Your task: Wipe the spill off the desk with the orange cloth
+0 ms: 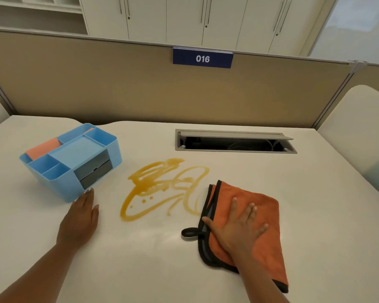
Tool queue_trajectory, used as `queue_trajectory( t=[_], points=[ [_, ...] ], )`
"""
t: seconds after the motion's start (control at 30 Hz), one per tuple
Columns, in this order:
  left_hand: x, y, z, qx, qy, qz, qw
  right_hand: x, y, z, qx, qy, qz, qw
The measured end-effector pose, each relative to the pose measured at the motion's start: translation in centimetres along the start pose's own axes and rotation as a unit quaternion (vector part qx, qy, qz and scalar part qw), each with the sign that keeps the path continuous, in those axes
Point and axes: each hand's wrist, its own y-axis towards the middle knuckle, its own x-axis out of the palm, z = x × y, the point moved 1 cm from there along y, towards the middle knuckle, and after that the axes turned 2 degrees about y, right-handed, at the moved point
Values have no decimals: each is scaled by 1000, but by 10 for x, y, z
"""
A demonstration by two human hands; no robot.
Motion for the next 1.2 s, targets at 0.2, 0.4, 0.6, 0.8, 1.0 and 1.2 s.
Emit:
queue_trajectory(
  t=[0.2, 0.4, 0.6, 0.8, 1.0, 1.2],
  points=[
    [9, 5, -8, 23, 14, 24, 999, 6, 18, -16, 0, -43, 30, 999],
    [17, 10, -12, 38, 32, 23, 998, 10, 42, -36, 4, -26, 35, 999],
    [20, 13, -15, 47, 23, 29, 998, 13, 77, -66, -13, -32, 34, 999],
    [23, 15, -16, 51, 25, 21, 998, 23, 110, -103, -44, -32, 19, 998],
    [24, 14, -17, 52, 23, 26, 998, 38, 125, -145, -113, -40, -5, 993],
    [24, 13, -17, 53, 23, 37, 998, 51, 125, -183, -204, -42, -45, 977]
  ],
)
